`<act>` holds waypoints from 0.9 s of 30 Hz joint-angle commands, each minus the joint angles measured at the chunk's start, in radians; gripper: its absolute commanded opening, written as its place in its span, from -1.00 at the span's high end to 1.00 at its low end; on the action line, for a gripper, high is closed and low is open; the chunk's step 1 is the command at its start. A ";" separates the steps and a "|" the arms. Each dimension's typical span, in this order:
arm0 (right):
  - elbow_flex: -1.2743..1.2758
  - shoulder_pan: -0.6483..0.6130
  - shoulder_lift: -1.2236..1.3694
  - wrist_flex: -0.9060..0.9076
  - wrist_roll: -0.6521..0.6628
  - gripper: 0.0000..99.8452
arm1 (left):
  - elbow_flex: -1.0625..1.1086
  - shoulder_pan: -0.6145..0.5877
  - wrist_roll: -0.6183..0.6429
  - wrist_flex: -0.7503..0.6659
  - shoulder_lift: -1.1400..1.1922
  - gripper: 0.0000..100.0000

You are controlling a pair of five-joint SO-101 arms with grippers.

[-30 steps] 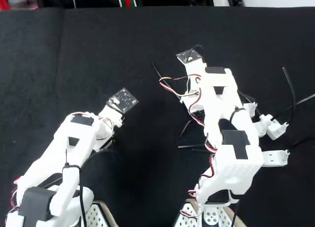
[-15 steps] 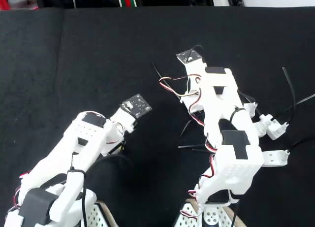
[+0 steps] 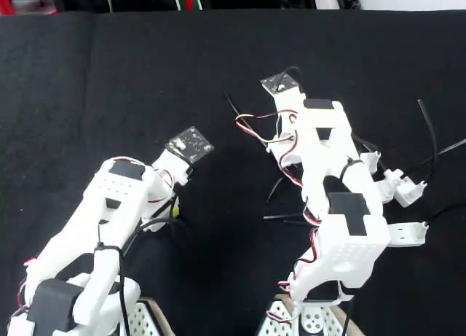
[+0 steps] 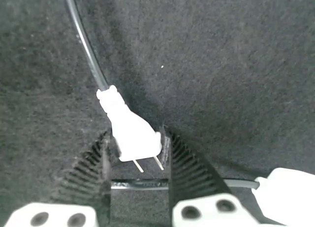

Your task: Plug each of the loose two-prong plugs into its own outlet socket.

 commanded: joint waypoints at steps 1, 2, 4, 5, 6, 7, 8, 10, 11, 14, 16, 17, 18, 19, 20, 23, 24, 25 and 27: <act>-0.050 0.015 -0.004 -0.014 0.008 0.98 | -0.059 -0.050 -0.055 -0.011 -0.021 0.57; -0.050 0.015 -0.004 -0.014 0.008 0.98 | -0.074 -0.070 -0.071 -0.011 -0.012 0.57; -0.050 0.015 -0.004 -0.014 0.008 0.98 | -0.093 -0.122 -0.097 -0.009 -0.011 0.57; -0.050 0.015 -0.004 -0.014 0.008 0.98 | -0.102 -0.143 -0.107 -0.009 -0.011 0.57; -0.050 0.015 -0.004 -0.014 0.008 0.98 | -0.104 -0.159 -0.112 -0.002 -0.020 0.57; -0.050 0.015 -0.004 -0.014 0.008 0.98 | -0.102 -0.165 -0.112 0.000 -0.021 0.57; -0.050 0.015 -0.004 -0.014 0.008 0.98 | -0.101 -0.165 -0.120 0.005 -0.021 0.57; -0.050 0.015 -0.004 -0.014 0.008 0.98 | -0.105 -0.160 -0.126 0.034 -0.021 0.58; -0.050 0.015 -0.004 -0.014 0.009 0.98 | -0.105 -0.148 -0.126 0.043 -0.021 0.58; -0.053 0.011 -0.004 -0.014 0.032 0.98 | -0.102 -0.125 -0.118 0.051 -0.021 0.58; -0.058 -0.015 -0.004 -0.014 0.041 0.98 | -0.102 -0.125 -0.104 0.051 -0.023 0.58; -0.058 -0.034 -0.004 -0.014 0.041 0.98 | -0.102 -0.130 -0.092 0.051 -0.028 0.58; -0.058 -0.060 -0.004 -0.014 0.041 0.98 | -0.096 -0.133 -0.089 0.048 -0.044 0.58; -0.058 -0.083 -0.004 -0.014 0.041 0.98 | -0.088 -0.134 -0.089 0.048 -0.068 0.58; -0.058 -0.104 -0.004 -0.012 0.041 0.98 | -0.074 -0.134 -0.089 0.046 -0.100 0.58; -0.062 -0.161 -0.004 -0.012 0.048 0.98 | -0.013 -0.125 -0.081 0.049 -0.258 0.58; -0.062 -0.180 -0.004 -0.012 0.069 0.98 | 0.015 -0.125 -0.078 0.049 -0.327 0.58; -0.059 -0.201 -0.004 -0.011 0.097 0.98 | 0.044 -0.130 -0.060 0.049 -0.396 0.57; -0.045 -0.239 -0.004 -0.009 0.132 0.97 | 0.110 -0.134 -0.029 0.051 -0.545 0.57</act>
